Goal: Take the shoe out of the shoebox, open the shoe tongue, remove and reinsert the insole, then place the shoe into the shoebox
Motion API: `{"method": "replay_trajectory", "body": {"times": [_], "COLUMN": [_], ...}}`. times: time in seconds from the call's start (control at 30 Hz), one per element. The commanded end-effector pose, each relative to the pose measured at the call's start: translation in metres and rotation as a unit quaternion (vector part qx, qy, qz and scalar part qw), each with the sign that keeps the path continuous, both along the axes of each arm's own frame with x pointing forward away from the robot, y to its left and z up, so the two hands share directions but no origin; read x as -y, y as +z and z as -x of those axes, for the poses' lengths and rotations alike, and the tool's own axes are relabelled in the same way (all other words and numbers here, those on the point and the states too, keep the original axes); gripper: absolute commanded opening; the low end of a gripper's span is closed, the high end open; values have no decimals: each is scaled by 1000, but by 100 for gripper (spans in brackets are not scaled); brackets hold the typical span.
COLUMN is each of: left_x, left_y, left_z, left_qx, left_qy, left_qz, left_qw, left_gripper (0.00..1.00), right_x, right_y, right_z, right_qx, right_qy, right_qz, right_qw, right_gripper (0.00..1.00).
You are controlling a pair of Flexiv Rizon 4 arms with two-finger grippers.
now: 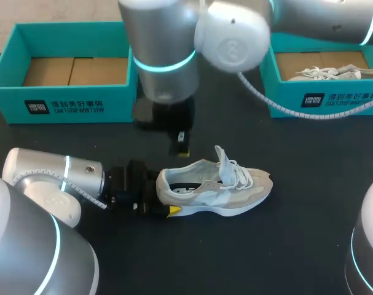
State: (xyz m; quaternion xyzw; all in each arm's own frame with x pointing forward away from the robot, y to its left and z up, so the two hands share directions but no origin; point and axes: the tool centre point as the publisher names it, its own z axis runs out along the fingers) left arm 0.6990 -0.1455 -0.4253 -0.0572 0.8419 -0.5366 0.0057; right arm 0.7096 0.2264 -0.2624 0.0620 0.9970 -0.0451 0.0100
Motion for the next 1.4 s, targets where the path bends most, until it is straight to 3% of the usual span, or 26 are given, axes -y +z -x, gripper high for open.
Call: {"method": "replay_trajectory", "body": {"times": [0.03, 0.23, 0.47, 0.83, 0.93, 1.07, 1.4], "left_x": [2, 2, 2, 2, 2, 2, 2], "left_y": [-7, -7, -7, -7, -7, -7, -7], "left_z": [-2, -2, -2, -2, -2, -2, -2], "left_qx": [-1, -1, -1, -1, -1, -1, -1], "left_qy": [0, 0, 0, 0, 0, 0, 0], "left_qz": [-1, -1, -1, -1, -1, -1, -1], "left_qw": [1000, 1000, 1000, 1000, 1000, 1000, 1000], "left_gripper": [0, 0, 0, 0, 0, 0, 0], "right_x": [-2, 6, 21, 32, 31, 30, 20], "right_y": [-46, -81, -105, -122, -125, -126, -150], "right_z": [0, 1, -7, -16, -18, -20, -19], "right_qx": [-14, -41, -54, -53, -52, -52, -87], "right_qy": [5, 1, -10, -15, -15, -13, 4], "right_qz": [-1, -10, -26, -35, -39, -41, -47], "right_qw": [1000, 999, 998, 998, 998, 998, 995], "right_gripper": [0, 0, 0, 0, 27, 42, 35]}}
